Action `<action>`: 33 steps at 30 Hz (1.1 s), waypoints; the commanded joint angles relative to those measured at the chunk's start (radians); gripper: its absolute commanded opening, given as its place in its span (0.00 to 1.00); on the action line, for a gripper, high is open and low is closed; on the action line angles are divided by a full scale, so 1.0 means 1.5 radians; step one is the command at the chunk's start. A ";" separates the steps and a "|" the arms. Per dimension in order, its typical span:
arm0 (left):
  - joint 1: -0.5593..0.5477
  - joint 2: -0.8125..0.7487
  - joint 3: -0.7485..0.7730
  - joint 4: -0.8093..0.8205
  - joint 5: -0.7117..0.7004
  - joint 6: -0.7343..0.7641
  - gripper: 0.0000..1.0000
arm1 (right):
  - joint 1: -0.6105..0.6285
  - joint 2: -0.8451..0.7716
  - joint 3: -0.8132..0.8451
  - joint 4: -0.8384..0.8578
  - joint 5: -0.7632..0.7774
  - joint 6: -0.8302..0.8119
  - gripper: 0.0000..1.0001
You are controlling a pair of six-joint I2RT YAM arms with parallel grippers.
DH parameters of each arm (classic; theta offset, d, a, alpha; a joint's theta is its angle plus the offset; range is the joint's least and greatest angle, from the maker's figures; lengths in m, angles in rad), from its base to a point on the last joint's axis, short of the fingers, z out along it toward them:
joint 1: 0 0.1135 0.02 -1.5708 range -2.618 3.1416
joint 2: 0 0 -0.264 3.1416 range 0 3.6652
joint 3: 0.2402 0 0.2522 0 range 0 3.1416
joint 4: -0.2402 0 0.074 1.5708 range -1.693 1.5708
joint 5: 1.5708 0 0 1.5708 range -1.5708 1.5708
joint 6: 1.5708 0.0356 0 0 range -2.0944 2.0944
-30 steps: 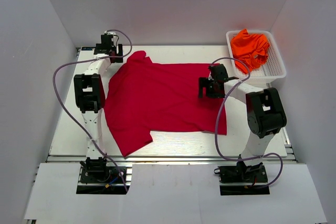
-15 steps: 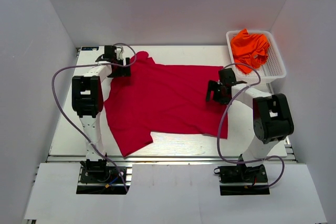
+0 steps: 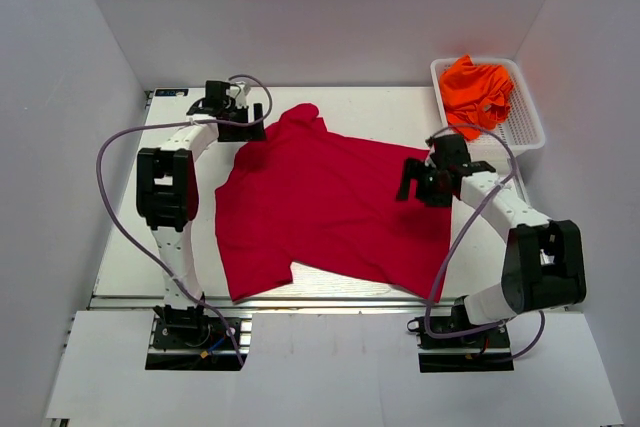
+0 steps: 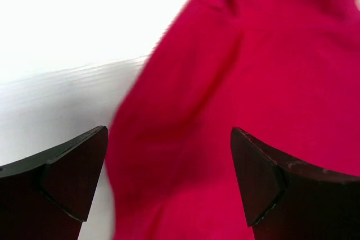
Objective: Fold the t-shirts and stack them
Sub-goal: Flatten out the tshirt
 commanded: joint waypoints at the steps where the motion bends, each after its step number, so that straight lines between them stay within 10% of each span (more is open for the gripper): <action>1: -0.023 -0.104 -0.055 0.024 0.053 -0.004 1.00 | 0.011 0.003 0.078 0.095 -0.077 -0.042 0.89; 10: -0.030 -0.264 -0.336 0.140 0.037 -0.091 1.00 | 0.111 0.347 0.466 0.105 -0.111 -0.082 0.87; 16: -0.030 -0.287 -0.440 0.182 0.075 -0.112 1.00 | 0.152 0.598 0.876 0.100 -0.055 -0.072 0.61; 22: -0.030 -0.281 -0.474 0.166 0.069 -0.118 1.00 | 0.191 0.717 0.899 0.300 0.013 -0.101 0.59; 33: -0.030 -0.313 -0.533 0.138 0.055 -0.118 1.00 | 0.221 0.800 0.951 0.317 0.151 -0.080 0.49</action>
